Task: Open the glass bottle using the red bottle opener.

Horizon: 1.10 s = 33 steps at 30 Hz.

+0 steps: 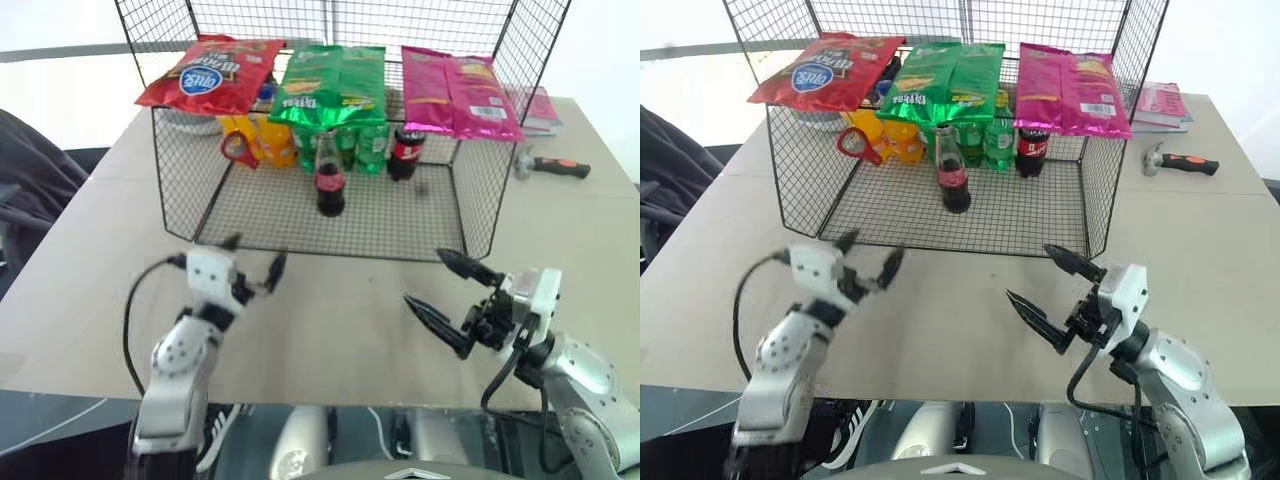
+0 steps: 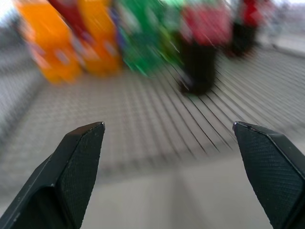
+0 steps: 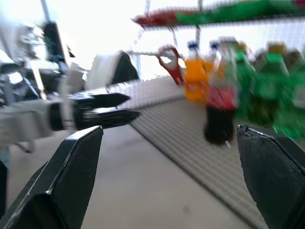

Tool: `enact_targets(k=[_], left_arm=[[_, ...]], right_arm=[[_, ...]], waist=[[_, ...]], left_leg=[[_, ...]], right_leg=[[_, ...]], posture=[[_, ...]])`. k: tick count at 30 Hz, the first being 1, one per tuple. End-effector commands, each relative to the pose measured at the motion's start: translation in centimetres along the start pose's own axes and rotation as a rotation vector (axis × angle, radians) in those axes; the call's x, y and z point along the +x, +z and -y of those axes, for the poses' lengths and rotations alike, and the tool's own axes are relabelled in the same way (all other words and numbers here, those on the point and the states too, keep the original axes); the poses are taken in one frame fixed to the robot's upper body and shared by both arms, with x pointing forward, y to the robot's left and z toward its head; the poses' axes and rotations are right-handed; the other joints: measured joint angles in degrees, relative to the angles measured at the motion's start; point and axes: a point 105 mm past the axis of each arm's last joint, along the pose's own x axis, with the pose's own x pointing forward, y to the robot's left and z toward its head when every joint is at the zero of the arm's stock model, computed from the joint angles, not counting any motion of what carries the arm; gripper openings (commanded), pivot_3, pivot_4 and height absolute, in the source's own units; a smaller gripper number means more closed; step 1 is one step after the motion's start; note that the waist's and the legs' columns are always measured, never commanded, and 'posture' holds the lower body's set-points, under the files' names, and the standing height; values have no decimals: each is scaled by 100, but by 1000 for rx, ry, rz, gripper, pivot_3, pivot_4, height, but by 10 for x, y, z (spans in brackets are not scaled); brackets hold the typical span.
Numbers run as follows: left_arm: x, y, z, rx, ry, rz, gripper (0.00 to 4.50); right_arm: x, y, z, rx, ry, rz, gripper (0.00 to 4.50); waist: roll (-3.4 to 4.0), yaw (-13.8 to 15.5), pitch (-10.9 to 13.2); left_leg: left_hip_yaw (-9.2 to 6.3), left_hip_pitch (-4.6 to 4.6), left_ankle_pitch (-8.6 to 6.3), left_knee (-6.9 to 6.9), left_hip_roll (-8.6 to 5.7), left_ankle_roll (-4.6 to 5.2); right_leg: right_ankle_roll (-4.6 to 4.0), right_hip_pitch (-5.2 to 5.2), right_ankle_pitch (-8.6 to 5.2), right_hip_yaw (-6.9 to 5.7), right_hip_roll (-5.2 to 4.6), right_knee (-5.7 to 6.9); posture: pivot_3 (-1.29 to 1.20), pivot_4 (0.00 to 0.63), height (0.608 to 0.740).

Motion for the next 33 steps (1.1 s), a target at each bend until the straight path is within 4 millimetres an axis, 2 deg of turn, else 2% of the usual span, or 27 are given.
enact_targets(k=[1,8,13,33], left_arm=[[13,18,-25,10,102,68,4444],[40,37,-32,38,80,131,4444],[60,40,-41,54,92,143,4444],[91,27,-41,35,65,140,4444]], right_arm=[[8,16,-8,7,51,60,4500],[17,22,-8,2,73,76,4500],[20,21,-7,-11,74,77,4500],[24,21,-7,-24,81,87,4500]], waist=[[-4,-15,-3],[-7,-27,-2],[-8,-25,-2],[-10,-29,-1]], left_leg=[[1,0,0,1,-1,0],[-1,0,1,2,-3,-2],[-6,0,2,6,-5,-3],[-9,-1,3,12,-5,-5]], right_leg=[[2,2,2,1,0,0],[3,6,4,0,1,-5],[4,8,5,-7,1,-3],[8,14,8,-11,1,-3]], posture=[[0,150,709],[0,150,709],[0,150,709],[0,150,709]])
